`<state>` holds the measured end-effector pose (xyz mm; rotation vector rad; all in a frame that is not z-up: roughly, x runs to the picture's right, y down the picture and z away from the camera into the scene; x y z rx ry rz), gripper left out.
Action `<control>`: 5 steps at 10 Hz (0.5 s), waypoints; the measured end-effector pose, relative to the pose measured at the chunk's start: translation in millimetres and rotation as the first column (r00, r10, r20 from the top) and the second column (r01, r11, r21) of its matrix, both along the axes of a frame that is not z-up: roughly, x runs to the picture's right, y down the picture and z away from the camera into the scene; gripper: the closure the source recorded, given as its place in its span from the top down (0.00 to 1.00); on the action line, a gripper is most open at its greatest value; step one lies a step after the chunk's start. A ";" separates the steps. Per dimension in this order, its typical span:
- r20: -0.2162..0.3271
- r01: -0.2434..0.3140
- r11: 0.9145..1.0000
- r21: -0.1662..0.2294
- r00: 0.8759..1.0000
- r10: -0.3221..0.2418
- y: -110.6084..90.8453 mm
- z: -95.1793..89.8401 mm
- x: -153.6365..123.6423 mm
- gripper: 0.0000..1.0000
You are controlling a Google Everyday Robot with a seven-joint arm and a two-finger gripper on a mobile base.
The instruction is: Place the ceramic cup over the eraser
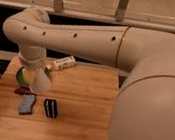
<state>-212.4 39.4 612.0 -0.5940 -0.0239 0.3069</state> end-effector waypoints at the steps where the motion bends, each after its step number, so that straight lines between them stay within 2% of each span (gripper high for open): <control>1: -0.016 -0.006 1.000 0.001 1.000 0.006 1.3 -1.9 6.4 0.00; 2: -0.044 -0.019 1.000 0.004 0.999 0.019 2.9 -3.1 23.2 0.00; 5: -0.086 -0.081 0.997 -0.017 0.993 0.079 28.1 -3.9 68.0 0.00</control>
